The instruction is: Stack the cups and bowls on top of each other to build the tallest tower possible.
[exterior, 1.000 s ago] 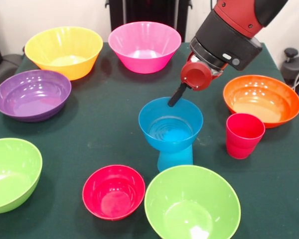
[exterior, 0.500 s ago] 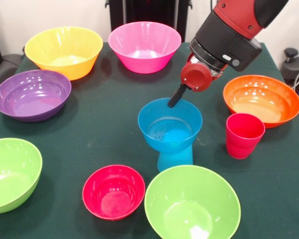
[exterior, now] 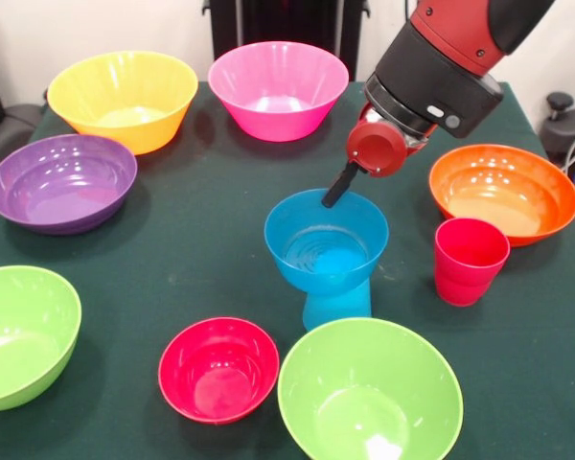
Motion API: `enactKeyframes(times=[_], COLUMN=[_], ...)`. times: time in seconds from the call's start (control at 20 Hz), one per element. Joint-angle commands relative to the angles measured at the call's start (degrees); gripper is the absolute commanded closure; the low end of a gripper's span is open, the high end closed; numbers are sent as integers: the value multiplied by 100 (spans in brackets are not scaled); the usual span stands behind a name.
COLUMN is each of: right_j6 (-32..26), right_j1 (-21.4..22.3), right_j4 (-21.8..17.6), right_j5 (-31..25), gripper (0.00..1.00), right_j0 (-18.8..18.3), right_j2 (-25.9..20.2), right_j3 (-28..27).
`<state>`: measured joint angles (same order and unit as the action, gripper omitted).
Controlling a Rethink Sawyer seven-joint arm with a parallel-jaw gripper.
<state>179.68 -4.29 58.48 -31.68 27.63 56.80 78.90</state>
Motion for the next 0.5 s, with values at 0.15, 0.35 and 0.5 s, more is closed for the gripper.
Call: enactKeyframes(times=[0.15,0.35,0.5], right_j6=[762,718,712], right_j1=[-345,-316,-301], right_j4=[-445,-460,-457], right_j5=[-241,-241,-235], gripper=[100,100,100], right_j0=[-177,-167,-159], right_j2=[-642,-664,-679], right_j3=[-526,-482,-463])
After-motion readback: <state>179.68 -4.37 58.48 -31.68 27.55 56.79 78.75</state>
